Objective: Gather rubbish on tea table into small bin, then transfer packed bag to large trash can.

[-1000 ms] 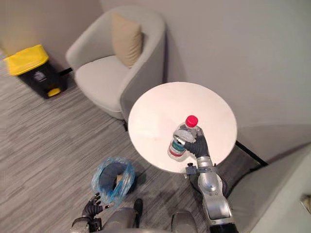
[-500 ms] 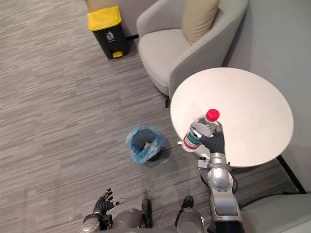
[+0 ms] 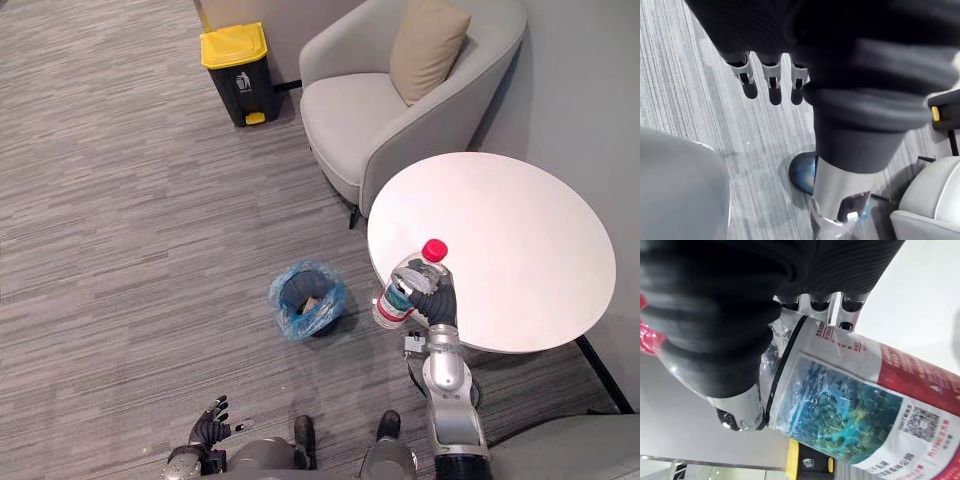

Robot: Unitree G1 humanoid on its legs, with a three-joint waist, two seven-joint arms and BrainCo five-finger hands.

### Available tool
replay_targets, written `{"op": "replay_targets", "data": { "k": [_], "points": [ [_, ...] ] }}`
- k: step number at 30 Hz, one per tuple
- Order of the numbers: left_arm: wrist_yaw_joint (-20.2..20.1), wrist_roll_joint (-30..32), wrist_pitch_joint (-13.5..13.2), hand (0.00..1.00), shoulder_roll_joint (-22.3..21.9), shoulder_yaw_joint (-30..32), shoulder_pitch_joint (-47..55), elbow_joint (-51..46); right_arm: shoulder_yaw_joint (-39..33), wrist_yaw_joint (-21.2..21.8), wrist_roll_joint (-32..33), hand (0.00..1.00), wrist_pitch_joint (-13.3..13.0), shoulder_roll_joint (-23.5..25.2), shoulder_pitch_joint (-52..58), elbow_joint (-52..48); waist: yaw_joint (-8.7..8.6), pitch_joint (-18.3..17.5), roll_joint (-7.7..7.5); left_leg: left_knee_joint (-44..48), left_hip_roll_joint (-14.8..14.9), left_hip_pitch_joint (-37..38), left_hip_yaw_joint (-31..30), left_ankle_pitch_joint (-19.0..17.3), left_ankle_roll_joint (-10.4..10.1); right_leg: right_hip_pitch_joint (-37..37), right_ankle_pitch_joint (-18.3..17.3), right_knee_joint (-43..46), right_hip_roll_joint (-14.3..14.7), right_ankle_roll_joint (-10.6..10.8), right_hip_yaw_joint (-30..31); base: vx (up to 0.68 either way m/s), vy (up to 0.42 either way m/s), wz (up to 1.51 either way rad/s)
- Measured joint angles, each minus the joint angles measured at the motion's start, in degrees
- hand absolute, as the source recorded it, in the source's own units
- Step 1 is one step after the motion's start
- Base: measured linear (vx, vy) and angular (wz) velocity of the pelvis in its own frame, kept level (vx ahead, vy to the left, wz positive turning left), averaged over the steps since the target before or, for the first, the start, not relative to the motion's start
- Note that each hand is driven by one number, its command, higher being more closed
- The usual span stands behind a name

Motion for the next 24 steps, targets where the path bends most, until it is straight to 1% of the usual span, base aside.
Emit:
{"op": "replay_targets", "data": {
  "k": [1,2,3,4,5,6,7,8,9,10,11,12,13,14,15,16,17,18,19,20,21,22,23,24],
  "points": [
    [0.01,-0.02,-0.14,0.00,0.23,0.57,0.03,0.03,0.13,0.06,-0.09,1.00,0.08,0.08,1.08,0.00,-0.11,-0.19,-1.03,1.42,-1.02,0.12,-0.97,-1.33,0.35,-0.91,-2.66,4.66,-1.68,0.05,-0.02,0.09,0.011,0.33],
    [0.03,-0.04,-0.18,0.00,0.36,0.78,0.03,0.00,0.15,0.08,-0.20,1.00,0.09,0.14,1.64,0.00,-0.12,-0.23,-1.51,1.81,-1.65,0.32,-1.56,-1.83,0.54,-1.02,-3.36,6.47,-2.59,0.19,-0.01,0.12,0.029,0.40],
    [0.08,-0.05,-0.28,0.00,0.40,1.23,0.09,-0.10,0.14,0.15,-0.48,1.00,0.17,0.04,2.29,0.06,-0.15,-0.28,-1.99,2.38,-2.34,0.56,-2.73,-2.72,1.09,-2.06,-3.32,10.68,-3.66,-0.18,1.25,0.13,0.041,0.36],
    [0.10,-0.01,-0.25,0.00,0.41,1.26,0.13,-0.12,0.15,0.16,-1.02,1.00,0.40,0.04,2.39,0.08,-0.34,-0.24,-1.99,2.30,-2.59,0.93,-3.55,-2.93,1.40,-3.88,-2.67,15.04,-4.15,-1.20,3.45,0.16,0.060,0.44],
    [0.13,0.00,-0.22,0.00,0.41,1.28,0.25,-0.13,0.15,0.18,-1.41,1.00,0.69,0.06,2.43,0.23,-0.64,-0.17,-1.87,2.04,-2.62,1.59,-4.77,-3.04,1.62,-6.00,-1.27,20.24,-4.26,-3.79,5.48,0.26,0.035,0.57],
    [0.14,-0.04,-0.12,0.00,0.57,1.23,0.28,-0.39,0.38,0.42,-1.78,1.00,0.70,0.19,2.57,1.23,-1.48,0.06,-1.24,2.25,-1.69,3.26,-7.28,-3.47,2.43,-8.35,-4.50,23.72,-1.42,-4.46,8.31,0.29,0.003,0.53],
    [0.14,-0.04,-0.11,0.00,0.56,1.24,0.35,-0.40,0.61,0.56,-1.90,1.00,0.70,0.22,2.57,1.42,-1.43,0.24,-0.93,2.11,-1.25,3.76,-7.98,-3.69,2.33,-8.92,-5.95,23.41,0.26,-4.20,9.01,0.27,-0.037,0.56],
    [0.15,-0.04,-0.10,0.00,0.56,1.28,0.35,-0.39,0.77,0.92,-1.89,1.00,0.69,0.23,2.56,1.42,-1.49,0.27,-0.86,2.04,-0.58,4.45,-8.97,-3.97,1.95,-10.04,-7.05,22.15,2.79,-4.62,9.57,0.22,-0.067,0.49],
    [0.12,-0.04,-0.06,0.00,0.72,1.28,0.27,-0.35,0.83,1.26,-1.88,1.00,0.67,0.20,2.54,1.41,-1.65,0.27,-0.88,1.83,-0.14,5.09,-10.05,-4.17,1.64,-11.63,-7.47,19.65,5.25,-4.45,9.95,0.29,-0.105,0.57],
    [0.08,-0.04,0.02,0.00,1.05,1.27,0.22,-0.32,0.81,1.29,-1.89,1.00,0.67,0.12,2.60,1.42,-1.85,0.28,-0.91,1.54,0.09,5.59,-10.62,-4.32,1.43,-12.55,-7.39,17.62,6.60,-4.47,9.99,0.30,-0.118,0.70],
    [0.03,-0.02,0.14,0.00,1.03,1.13,0.13,-0.31,0.80,1.31,-1.89,1.00,0.68,-0.12,2.83,1.40,-2.15,0.01,-1.38,1.72,-0.03,6.18,-11.94,-5.07,0.16,-12.95,-5.27,12.00,8.21,-4.97,10.55,0.40,-0.179,0.83],
    [-0.08,0.03,0.14,0.00,1.08,1.10,0.12,-0.26,0.97,1.32,-1.90,1.00,0.67,0.00,3.48,1.18,-2.52,-0.59,-2.77,3.08,-1.09,6.47,-12.61,-6.55,-1.15,-12.60,1.88,5.85,8.43,-6.37,11.40,0.34,-0.168,0.87],
    [-0.04,0.09,0.29,0.00,-0.04,1.16,-0.47,1.00,1.00,1.41,-1.89,1.00,0.78,-0.79,3.78,1.39,-2.74,-0.31,-1.08,4.32,-0.32,6.82,-13.79,-8.22,-1.82,-12.21,3.91,7.43,8.76,-7.24,10.86,0.44,-0.176,0.64],
    [-0.06,0.11,0.19,0.00,-1.04,1.22,-0.15,1.00,1.12,1.51,-1.90,1.00,0.93,-1.39,4.04,1.38,-2.39,-0.62,0.97,5.21,1.33,6.90,-13.71,-8.44,-2.51,-10.90,2.95,6.41,9.89,-7.66,9.89,0.37,-0.139,0.34],
    [-0.03,0.13,0.15,0.00,-1.41,1.23,0.06,0.94,1.12,1.64,-1.90,1.00,0.93,-1.33,4.27,1.34,-2.36,-0.62,1.91,5.44,2.25,6.84,-13.24,-8.43,-2.64,-10.22,2.47,5.61,10.62,-7.91,9.25,0.38,-0.128,0.30],
    [-0.05,0.21,0.17,0.00,-1.46,1.29,0.01,0.90,1.17,2.01,-1.88,1.00,0.94,-1.00,4.33,1.32,-2.45,-0.51,2.32,7.03,3.02,6.11,-12.95,-7.98,-3.42,-9.19,1.65,4.82,10.96,-8.38,8.17,0.33,-0.151,0.40],
    [-0.10,0.25,0.22,0.00,-1.76,1.64,-0.05,0.57,1.33,2.60,-1.88,1.00,1.07,-0.94,5.62,0.60,-2.61,-0.49,2.32,11.56,3.94,4.77,-11.63,-7.55,-4.70,-6.92,1.31,3.20,11.65,-8.62,7.09,0.31,-0.142,0.42],
    [-0.09,0.27,0.23,0.00,-2.19,1.93,0.10,0.03,1.69,2.65,-1.87,1.00,1.30,-1.01,6.68,-0.67,-2.28,-0.39,2.30,15.82,4.78,3.55,-10.43,-7.23,-5.24,-5.11,1.24,1.77,12.10,-8.73,6.66,0.34,-0.142,0.32],
    [-0.13,0.39,0.22,0.00,-3.10,2.50,0.19,-0.74,2.64,2.59,-1.87,1.00,1.30,-1.03,8.51,-3.45,-1.63,-0.10,2.18,23.85,6.34,0.60,-8.08,-6.19,-6.92,-1.96,1.18,-0.41,12.82,-8.89,6.39,0.31,-0.099,0.09],
    [-0.23,0.41,0.22,0.00,-3.81,2.76,0.43,-1.03,3.37,2.60,-1.81,1.00,1.20,-1.13,9.26,-5.86,-1.43,-0.02,2.05,30.75,8.60,-1.49,-4.85,-6.76,-7.11,1.30,1.23,-2.49,13.53,-9.08,6.32,0.23,-0.050,0.01],
    [-0.36,0.42,0.23,0.00,-4.00,2.76,0.45,-1.03,3.45,2.57,-1.77,1.00,1.09,-1.08,9.11,-7.03,-1.35,-0.01,1.82,33.02,9.68,-2.64,-3.36,-7.28,-6.21,2.72,1.20,-3.46,13.65,-9.14,6.24,0.18,-0.022,-0.08],
    [-0.80,0.52,0.21,0.00,-4.03,2.97,0.30,-1.31,3.47,2.48,-1.69,1.00,0.53,-0.84,8.81,-8.17,-1.40,0.13,1.04,33.59,10.70,-4.42,-1.84,-8.03,-4.94,3.85,1.20,-4.63,13.63,-9.14,6.50,0.14,0.019,-0.13],
    [-1.07,0.60,0.22,0.00,-3.96,3.09,0.05,-2.00,3.40,2.36,-1.37,1.00,0.50,-0.51,7.95,-8.74,-1.27,0.13,1.01,30.28,11.16,-6.21,-1.51,-8.66,-3.85,4.47,1.26,-5.06,13.40,-9.05,7.17,0.12,0.045,-0.21],
    [-1.12,0.64,0.20,0.00,-3.90,3.05,0.11,-2.25,3.38,2.33,-1.29,1.00,0.52,-0.42,7.85,-8.52,-1.01,0.15,0.99,27.48,11.17,-6.49,-1.53,-8.62,-3.83,4.46,1.31,-5.04,13.29,-8.96,7.71,0.09,0.074,-0.31]
  ]
}}
